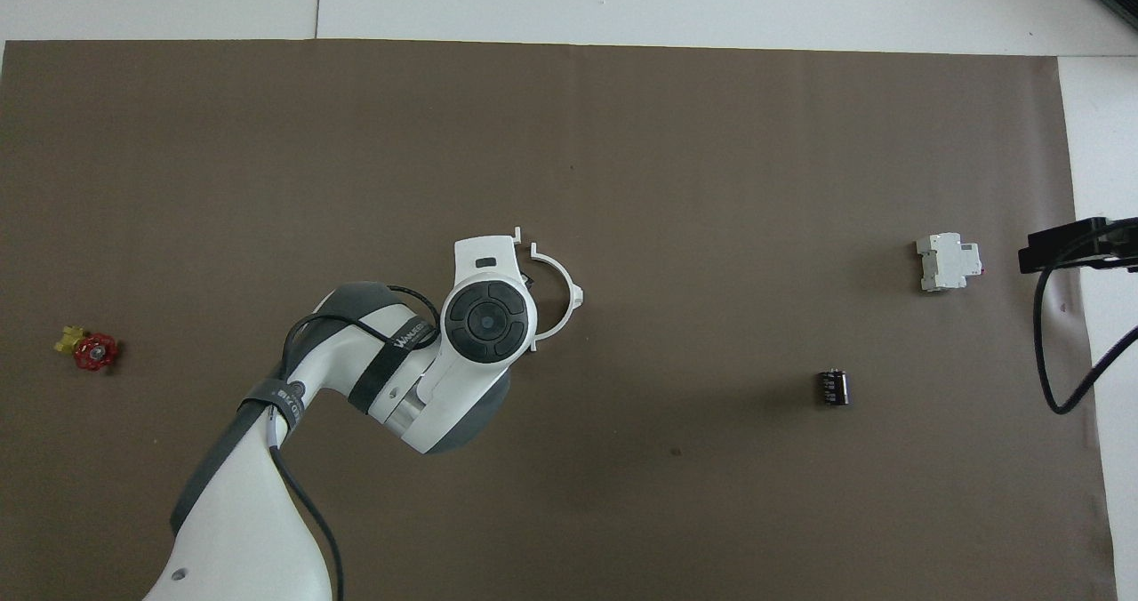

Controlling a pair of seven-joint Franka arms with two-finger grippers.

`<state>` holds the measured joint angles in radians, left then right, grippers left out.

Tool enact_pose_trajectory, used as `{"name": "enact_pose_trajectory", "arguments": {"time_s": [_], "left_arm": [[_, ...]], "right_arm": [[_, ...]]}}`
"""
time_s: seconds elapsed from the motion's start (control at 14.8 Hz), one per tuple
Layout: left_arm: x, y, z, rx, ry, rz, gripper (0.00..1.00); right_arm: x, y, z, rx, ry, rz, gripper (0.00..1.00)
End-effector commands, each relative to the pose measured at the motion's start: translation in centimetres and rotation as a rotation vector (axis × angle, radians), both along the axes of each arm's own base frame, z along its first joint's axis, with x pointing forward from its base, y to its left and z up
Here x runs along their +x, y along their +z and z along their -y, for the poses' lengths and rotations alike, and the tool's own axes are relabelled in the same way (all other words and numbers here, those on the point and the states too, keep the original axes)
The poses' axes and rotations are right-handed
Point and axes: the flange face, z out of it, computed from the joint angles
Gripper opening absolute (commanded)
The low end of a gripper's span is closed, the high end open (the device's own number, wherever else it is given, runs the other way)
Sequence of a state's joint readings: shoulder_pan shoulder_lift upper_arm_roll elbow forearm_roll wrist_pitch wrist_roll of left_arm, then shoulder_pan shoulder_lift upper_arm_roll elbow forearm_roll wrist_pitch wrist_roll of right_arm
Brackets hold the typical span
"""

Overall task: Assemble drain pipe with both arms
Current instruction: 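Press the held clamp half against the placed half to close the ring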

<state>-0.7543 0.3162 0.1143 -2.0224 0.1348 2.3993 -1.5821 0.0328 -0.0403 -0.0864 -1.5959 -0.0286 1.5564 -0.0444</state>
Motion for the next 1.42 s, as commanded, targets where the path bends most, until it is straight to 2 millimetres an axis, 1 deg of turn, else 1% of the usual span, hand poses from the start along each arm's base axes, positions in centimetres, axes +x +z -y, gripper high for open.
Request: {"name": "enact_pose_trajectory", "arguments": {"time_s": [0.0, 0.88, 1.36], "left_arm": [[-0.49, -0.32, 0.19, 0.014, -0.01, 0.014, 0.0], [-0.62, -0.26, 0.32, 0.016, -0.02, 0.012, 0.0], [-1.23, -0.69, 0.33, 0.051, -0.091, 0.005, 0.0]], "right_arm": [[-0.25, 0.01, 0.11, -0.002, 0.014, 0.005, 1.0], [-0.25, 0.01, 0.11, -0.002, 0.014, 0.005, 1.0], [-0.25, 0.01, 0.11, -0.002, 0.014, 0.005, 1.0]]}}
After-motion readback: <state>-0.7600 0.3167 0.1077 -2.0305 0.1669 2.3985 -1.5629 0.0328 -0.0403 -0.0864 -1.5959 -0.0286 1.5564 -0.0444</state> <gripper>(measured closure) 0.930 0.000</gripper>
